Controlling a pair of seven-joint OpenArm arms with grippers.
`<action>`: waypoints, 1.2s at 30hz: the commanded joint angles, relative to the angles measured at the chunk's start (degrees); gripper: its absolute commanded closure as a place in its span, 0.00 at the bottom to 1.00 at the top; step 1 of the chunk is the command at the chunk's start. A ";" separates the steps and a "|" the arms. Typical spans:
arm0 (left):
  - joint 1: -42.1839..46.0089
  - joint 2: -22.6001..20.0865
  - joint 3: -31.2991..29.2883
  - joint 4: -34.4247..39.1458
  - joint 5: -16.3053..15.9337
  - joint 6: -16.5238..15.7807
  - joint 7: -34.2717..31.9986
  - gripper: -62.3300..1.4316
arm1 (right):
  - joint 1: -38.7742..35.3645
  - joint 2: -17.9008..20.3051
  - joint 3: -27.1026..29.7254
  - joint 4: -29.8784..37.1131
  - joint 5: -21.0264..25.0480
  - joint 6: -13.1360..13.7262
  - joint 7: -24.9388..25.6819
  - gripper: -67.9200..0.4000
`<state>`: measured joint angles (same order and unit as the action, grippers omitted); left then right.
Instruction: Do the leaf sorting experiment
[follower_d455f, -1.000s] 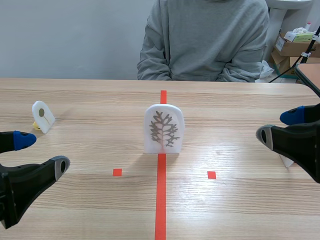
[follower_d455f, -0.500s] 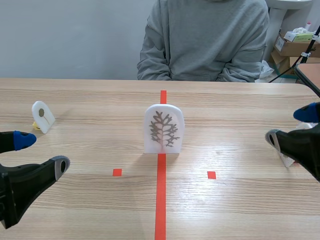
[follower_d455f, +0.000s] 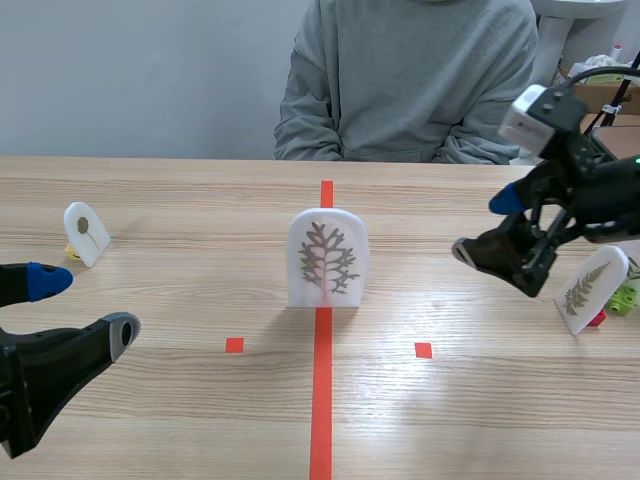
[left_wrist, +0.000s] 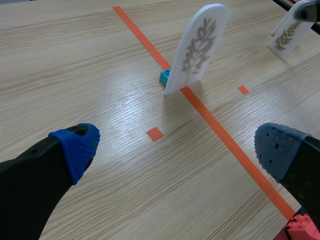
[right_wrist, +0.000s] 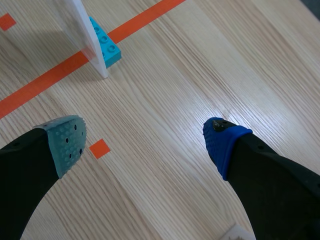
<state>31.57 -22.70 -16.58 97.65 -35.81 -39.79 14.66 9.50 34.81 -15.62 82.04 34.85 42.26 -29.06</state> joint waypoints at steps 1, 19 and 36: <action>0.02 0.33 -0.20 1.31 -0.63 -0.09 -0.33 0.00 | 3.30 -0.35 -2.01 -0.70 0.20 0.46 -0.04 0.29; 0.02 1.70 -0.20 1.31 -0.63 -0.09 1.75 0.00 | 22.08 -15.15 -22.69 -20.52 -7.72 0.46 2.58 0.31; 0.00 1.73 -0.15 1.31 -0.63 -0.09 1.75 0.00 | 21.57 -18.47 -24.59 -24.04 -10.01 0.46 9.53 0.42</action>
<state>31.57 -21.26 -16.58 97.65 -35.83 -39.79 17.10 30.09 15.75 -40.42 56.97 24.53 42.26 -20.10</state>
